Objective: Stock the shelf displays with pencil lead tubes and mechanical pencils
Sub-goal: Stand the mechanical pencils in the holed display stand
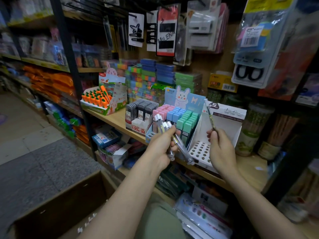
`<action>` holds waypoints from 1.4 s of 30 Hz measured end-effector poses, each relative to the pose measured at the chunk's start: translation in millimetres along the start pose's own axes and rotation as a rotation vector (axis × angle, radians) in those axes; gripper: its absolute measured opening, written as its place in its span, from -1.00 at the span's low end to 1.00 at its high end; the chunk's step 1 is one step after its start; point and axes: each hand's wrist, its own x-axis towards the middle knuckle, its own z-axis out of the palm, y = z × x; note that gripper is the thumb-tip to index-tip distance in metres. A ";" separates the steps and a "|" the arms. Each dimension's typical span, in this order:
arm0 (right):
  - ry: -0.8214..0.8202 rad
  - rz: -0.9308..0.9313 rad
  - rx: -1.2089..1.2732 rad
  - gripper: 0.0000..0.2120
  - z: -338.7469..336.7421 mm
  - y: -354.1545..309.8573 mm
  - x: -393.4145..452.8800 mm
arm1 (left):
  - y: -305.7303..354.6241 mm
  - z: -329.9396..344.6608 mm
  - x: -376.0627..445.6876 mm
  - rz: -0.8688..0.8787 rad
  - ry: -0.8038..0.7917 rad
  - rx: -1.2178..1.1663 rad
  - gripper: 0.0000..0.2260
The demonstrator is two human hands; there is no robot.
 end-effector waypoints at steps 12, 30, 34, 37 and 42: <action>-0.182 0.199 0.550 -0.79 -27.9 -24.1 -3.0 | -40.3 20.3 4.6 0.110 -0.185 0.067 -0.80; 0.031 -0.005 -0.128 -0.80 2.8 -11.9 23.1 | -47.6 -12.5 22.2 0.033 -0.081 0.093 -0.68; 0.009 -0.100 -0.299 -0.84 5.7 -8.6 29.0 | -44.1 -10.1 23.6 0.019 -0.100 0.051 -0.78; -0.012 -0.057 -0.304 -0.88 7.7 -2.6 28.9 | -42.2 -5.7 21.1 0.023 -0.117 0.002 -0.84; -0.018 0.020 -0.303 -0.92 11.8 5.3 27.8 | -38.9 -4.8 20.7 0.013 -0.108 -0.016 -0.82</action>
